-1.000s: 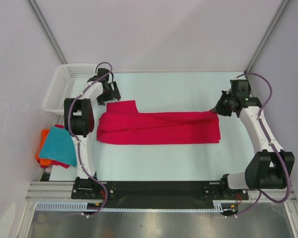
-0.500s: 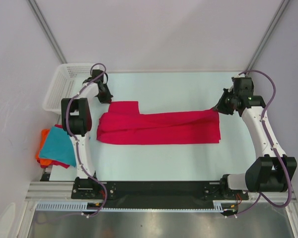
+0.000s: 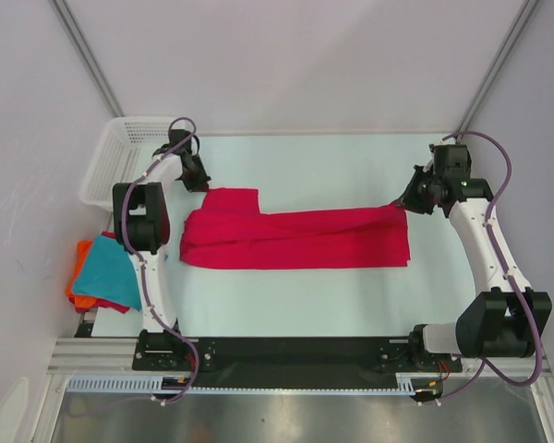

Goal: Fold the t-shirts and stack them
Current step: Fold the other side of the tshirt into a rectangle

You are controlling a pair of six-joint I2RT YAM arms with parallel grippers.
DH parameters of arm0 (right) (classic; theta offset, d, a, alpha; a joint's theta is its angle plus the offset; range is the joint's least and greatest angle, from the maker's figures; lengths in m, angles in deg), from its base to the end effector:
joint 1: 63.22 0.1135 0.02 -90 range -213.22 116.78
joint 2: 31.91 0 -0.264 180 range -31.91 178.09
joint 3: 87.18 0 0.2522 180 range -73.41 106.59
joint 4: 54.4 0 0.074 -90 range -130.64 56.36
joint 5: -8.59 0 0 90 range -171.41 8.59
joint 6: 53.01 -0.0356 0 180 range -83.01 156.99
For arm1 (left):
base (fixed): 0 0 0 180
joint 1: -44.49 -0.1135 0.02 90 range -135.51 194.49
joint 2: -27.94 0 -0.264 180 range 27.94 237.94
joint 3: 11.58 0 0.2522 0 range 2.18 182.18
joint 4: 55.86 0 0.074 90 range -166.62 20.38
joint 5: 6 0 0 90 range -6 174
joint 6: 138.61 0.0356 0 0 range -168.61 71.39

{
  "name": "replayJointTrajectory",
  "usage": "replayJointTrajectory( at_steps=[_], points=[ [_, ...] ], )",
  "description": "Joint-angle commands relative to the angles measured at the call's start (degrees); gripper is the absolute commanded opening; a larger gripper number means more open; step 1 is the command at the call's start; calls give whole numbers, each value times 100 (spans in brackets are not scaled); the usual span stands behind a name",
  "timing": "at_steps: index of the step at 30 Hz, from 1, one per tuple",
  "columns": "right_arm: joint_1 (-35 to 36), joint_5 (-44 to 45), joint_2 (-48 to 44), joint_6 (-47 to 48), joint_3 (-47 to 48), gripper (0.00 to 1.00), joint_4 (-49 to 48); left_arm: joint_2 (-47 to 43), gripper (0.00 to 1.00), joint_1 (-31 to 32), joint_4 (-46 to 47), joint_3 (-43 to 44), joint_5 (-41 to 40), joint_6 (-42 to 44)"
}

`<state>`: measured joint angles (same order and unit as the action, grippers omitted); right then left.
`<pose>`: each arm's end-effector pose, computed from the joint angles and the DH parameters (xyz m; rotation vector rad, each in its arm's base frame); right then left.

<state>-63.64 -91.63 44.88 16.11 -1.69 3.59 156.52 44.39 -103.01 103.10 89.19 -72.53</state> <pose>0.2801 0.0043 0.3260 0.3725 2.4199 0.3766 0.4824 -0.0024 0.1635 -0.5218 2.6022 -0.2591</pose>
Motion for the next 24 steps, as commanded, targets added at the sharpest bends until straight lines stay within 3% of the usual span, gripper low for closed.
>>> replayJointTrajectory(
  at_steps=[1, 15, 24],
  points=[
    [25, -121, -103, 49, -106, 0, -212, -385, 0, -201, -335, -91, 96, -7],
    [25, -182, 116, 14, 244, 0, -424, -1202, 0, -201, -853, 445, 43, 124],
    [25, -332, -252, -30, 395, 0, -152, -2247, 0, -210, -933, -72, 96, 213]
  ],
)
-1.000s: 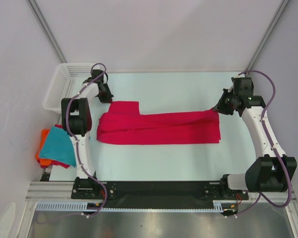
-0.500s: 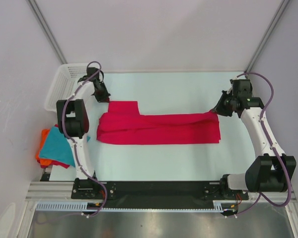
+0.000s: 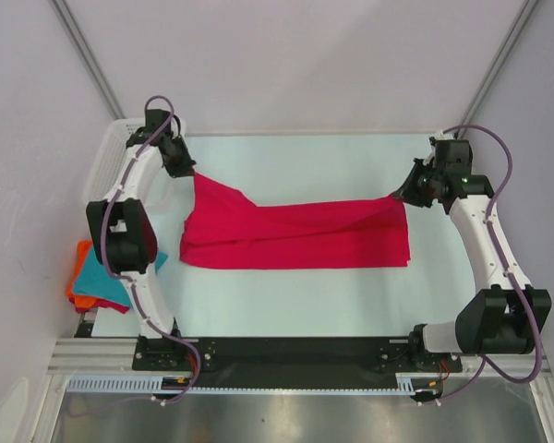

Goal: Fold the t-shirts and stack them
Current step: Fold the other side of the tshirt into a rectangle

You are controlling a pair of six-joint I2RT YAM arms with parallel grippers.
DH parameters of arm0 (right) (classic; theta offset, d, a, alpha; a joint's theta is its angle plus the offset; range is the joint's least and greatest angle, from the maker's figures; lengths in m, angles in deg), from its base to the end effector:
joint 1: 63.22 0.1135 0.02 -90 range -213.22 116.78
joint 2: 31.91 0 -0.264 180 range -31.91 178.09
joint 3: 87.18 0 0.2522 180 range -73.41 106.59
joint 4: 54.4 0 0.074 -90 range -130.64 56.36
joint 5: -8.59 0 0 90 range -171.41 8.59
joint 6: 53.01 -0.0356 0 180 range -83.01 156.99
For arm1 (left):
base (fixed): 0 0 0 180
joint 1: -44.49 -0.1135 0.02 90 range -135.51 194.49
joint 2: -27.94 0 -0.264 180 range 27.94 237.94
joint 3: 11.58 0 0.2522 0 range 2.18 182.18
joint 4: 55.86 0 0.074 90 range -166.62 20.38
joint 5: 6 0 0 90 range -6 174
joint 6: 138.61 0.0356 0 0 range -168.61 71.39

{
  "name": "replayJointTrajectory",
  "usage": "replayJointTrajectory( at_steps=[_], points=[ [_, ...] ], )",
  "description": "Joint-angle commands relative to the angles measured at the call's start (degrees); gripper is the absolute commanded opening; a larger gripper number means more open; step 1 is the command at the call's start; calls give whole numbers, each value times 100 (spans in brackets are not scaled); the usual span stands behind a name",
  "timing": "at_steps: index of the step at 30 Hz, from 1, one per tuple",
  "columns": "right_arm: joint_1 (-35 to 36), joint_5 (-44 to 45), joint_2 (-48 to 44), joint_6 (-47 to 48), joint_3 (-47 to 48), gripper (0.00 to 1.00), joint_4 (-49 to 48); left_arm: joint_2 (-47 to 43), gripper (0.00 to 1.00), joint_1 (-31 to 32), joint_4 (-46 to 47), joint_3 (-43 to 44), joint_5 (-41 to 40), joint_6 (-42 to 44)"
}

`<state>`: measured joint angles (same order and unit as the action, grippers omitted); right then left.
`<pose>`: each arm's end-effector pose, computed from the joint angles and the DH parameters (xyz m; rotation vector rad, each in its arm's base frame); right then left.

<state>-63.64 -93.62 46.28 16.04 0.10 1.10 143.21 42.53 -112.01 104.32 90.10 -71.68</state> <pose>0.2901 0.0054 0.3330 0.3436 2.3739 0.4230 0.4467 0.0115 0.2648 -0.5124 2.5035 -0.2791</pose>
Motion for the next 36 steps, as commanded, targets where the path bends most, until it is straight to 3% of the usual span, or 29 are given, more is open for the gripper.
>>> replayJointTrajectory(
  at_steps=[1, 15, 23, 26, 29, 32, 34, 35, 36],
  points=[
    [25, -150, -488, -14, 190, 0, 168, -1048, 0, -15, -15, -404, 30, 110],
    [209, -616, -1983, -251, -1295, 0, 651, -4202, 0, 143, 100, -2682, 321, -22],
    [289, -713, -2344, -401, -2016, 0, 599, -5276, 0, 143, -208, -3736, 321, 13],
    [298, -774, -2134, -515, -2069, 0, 284, -5139, 0, 143, -41, -3966, 303, 31],
    [298, -880, -1399, -646, -1799, 0, -505, -4481, 0, 143, 257, -3607, 356, -22],
    [289, -872, -345, -674, -984, 0, -1112, -3402, 0, 143, 460, -2616, 330, -57],
    [254, -547, 307, -630, -420, 0, -1272, -2706, 0, 143, 355, -1387, 198, -14],
    [210, -485, 989, -577, 323, 0, -1317, -1936, 0, 143, 76, -869, 128, 30],
    [97, -441, 1318, -568, 695, 0, -1291, -1494, 0, 143, -118, 320, 40, 92]
  ],
)
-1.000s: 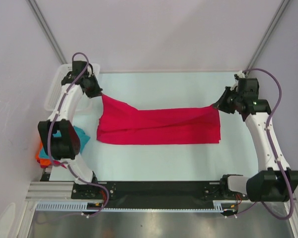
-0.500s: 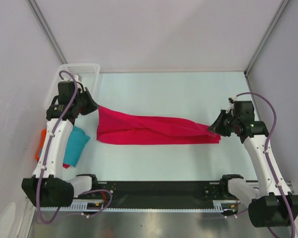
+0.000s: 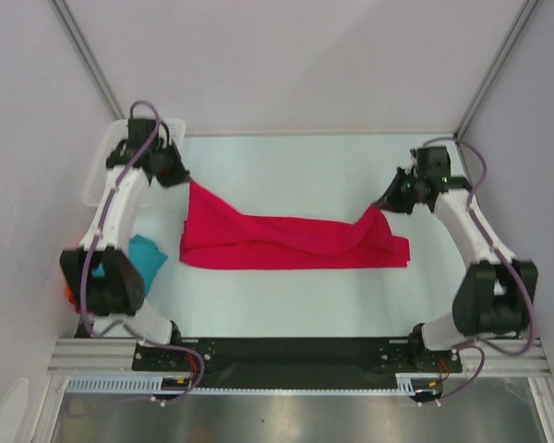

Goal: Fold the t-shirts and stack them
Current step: Fold the other side of the tshirt into a rectangle

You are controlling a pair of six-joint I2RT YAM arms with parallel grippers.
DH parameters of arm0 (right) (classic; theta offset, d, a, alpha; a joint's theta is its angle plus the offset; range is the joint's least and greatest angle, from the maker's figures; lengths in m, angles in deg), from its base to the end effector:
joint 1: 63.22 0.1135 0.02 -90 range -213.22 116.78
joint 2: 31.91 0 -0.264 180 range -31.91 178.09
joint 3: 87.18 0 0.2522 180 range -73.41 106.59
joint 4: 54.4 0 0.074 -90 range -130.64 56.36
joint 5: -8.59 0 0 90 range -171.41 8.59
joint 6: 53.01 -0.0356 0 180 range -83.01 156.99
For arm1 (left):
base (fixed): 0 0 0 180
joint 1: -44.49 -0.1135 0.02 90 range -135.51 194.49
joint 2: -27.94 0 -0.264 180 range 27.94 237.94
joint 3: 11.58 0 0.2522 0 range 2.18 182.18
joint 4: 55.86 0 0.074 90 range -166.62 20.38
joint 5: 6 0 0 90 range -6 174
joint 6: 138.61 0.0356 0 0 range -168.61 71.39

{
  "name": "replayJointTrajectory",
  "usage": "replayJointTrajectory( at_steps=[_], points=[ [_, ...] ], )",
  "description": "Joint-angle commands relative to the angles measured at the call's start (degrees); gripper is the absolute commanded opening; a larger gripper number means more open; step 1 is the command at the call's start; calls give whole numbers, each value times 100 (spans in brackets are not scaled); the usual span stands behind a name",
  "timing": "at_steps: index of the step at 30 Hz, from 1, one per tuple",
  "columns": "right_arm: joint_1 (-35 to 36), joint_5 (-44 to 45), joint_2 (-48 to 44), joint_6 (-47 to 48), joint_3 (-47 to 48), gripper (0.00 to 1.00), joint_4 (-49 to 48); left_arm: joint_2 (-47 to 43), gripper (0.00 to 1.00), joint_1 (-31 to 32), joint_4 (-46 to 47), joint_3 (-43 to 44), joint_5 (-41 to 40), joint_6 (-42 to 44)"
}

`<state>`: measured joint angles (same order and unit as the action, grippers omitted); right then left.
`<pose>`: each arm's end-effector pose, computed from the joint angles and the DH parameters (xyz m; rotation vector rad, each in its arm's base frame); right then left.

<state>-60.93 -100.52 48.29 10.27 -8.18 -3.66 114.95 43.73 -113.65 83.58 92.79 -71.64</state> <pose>0.2929 0.0234 0.2836 0.3886 2.4837 0.6258 0.3266 -0.0011 0.3297 -0.4382 2.4170 -0.3594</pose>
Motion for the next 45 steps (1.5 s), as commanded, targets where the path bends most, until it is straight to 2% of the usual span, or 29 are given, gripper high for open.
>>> replayJointTrajectory(
  at_steps=[1, 2, 3, 4, 5, 6, 7, 10, 12, 15, 19, 23, 24, 27, 32, 38, 45],
  points=[
    [-184, 250, 1451, 9, 1997, 0, -779, 2242, 0, 23, -191, 3102, -282, 201],
    [-306, 242, 1837, 26, 2411, 0, -675, 2721, 0, 23, -472, 3858, -326, 254],
    [-395, 233, 2537, 96, 3390, 0, -561, 3213, 0, -12, -979, 5423, -352, 290],
    [-500, 294, 2970, 114, 3913, 0, -377, 4140, 0, -47, -1219, 6187, -291, 220],
    [-553, 329, 3358, 123, 4432, 0, 69, 4297, 0, -100, -1335, 6682, -56, 80],
    [-597, 277, 4057, 114, 4994, 0, 265, 4308, 0, -266, -771, 6199, 173, -95],
    [-641, 233, 4352, 97, 5852, 0, 467, 4282, 0, -337, -530, 5951, 636, -323],
    [-598, 171, 4907, 193, 6650, 0, 961, 4150, 0, -417, -229, 5291, 598, -256],
    [-545, 319, 4804, 290, 6390, 0, 813, 3975, 0, -408, -72, 4722, 483, -159],
    [-545, 303, 4338, 273, 5353, 0, 163, 3605, 0, -443, 79, 4245, 263, -88],
    [-527, 198, 4004, 316, 4623, 0, 56, 3219, 0, -443, 88, 4033, 351, -97],
    [-466, 267, 3285, 352, 3463, 0, -313, 2701, 0, -373, 140, 3541, 368, -97],
    [-466, 294, 3152, 360, 3017, 0, -400, 2551, 0, -347, 193, 3192, 334, -71],
    [-501, 478, 2677, 404, 2444, 0, -550, 1771, 0, -250, 456, 2443, 289, -62],
    [-694, 602, 2254, 378, 1915, 0, -656, 1048, 0, -136, 624, 1355, 333, -70],
    [-887, 549, 2254, 299, 1625, 0, -603, 116, 0, 23, 922, -69, 439, -114],
    [-931, 444, 2166, 220, 1396, 0, -647, -464, 0, 23, 914, -942, 325, 43]
  ],
)
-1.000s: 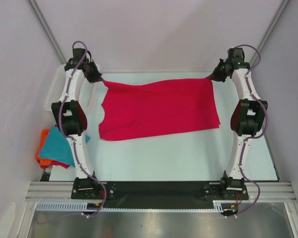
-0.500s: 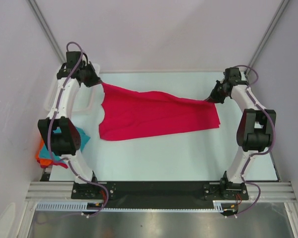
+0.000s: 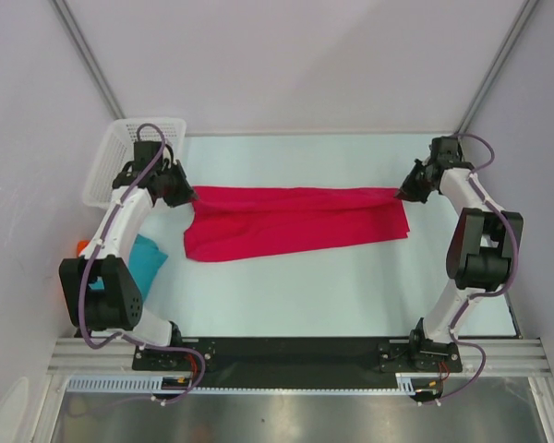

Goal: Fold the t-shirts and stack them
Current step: Fold the other side of the tshirt into a rectangle

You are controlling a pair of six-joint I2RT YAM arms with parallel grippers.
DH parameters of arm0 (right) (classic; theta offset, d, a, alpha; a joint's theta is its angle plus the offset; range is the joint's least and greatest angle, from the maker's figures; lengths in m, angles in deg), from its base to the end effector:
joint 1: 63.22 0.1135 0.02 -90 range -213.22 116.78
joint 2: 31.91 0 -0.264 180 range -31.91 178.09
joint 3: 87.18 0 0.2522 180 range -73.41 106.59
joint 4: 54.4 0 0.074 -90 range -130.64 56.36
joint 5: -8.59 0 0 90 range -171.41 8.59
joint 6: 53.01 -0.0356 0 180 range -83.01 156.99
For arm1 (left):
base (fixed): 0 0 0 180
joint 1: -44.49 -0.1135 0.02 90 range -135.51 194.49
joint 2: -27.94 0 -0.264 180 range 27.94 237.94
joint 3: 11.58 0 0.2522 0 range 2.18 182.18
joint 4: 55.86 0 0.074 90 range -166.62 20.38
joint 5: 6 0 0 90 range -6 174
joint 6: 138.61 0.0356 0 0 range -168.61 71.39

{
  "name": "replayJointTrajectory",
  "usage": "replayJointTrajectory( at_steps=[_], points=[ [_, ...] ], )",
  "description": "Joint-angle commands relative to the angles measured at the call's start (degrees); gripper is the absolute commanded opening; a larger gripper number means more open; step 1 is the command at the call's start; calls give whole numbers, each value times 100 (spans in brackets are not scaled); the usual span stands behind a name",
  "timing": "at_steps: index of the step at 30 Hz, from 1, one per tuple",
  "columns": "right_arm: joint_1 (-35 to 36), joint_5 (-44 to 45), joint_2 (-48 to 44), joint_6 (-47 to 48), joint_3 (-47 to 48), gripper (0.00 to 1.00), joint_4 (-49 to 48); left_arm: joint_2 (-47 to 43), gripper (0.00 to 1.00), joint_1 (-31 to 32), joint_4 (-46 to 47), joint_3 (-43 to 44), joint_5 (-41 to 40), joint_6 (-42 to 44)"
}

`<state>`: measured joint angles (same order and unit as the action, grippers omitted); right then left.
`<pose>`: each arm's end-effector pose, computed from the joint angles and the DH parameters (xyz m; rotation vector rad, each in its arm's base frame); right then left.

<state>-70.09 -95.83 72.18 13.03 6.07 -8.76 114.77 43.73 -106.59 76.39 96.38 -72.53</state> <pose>0.3901 -0.0381 0.2317 0.5879 2.5001 0.4359 0.3281 -0.0033 0.2993 -0.4293 2.4212 -0.4426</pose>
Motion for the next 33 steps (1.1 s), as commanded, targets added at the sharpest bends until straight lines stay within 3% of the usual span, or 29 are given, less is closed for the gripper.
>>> replayJointTrajectory(
  at_steps=[1, 19, 30, 31, 33],
  points=[
    [-7, -70, -249, -56, -55, 0, -138, -482, 0, 23, 164, -258, -60, 151],
    [-42, 255, -1110, -3, -645, 0, -15, -1071, 0, 5, -214, -821, -254, 397],
    [-60, 246, -1032, 68, -908, 0, -68, -1168, 0, 5, -223, -988, -78, 380],
    [-60, 220, -997, 68, -917, 1, -76, -1177, 0, -4, -223, -1014, -69, 388],
    [-60, 159, -891, 68, -926, 17, -76, -1194, 0, 5, -240, -1006, -78, 388]
  ],
)
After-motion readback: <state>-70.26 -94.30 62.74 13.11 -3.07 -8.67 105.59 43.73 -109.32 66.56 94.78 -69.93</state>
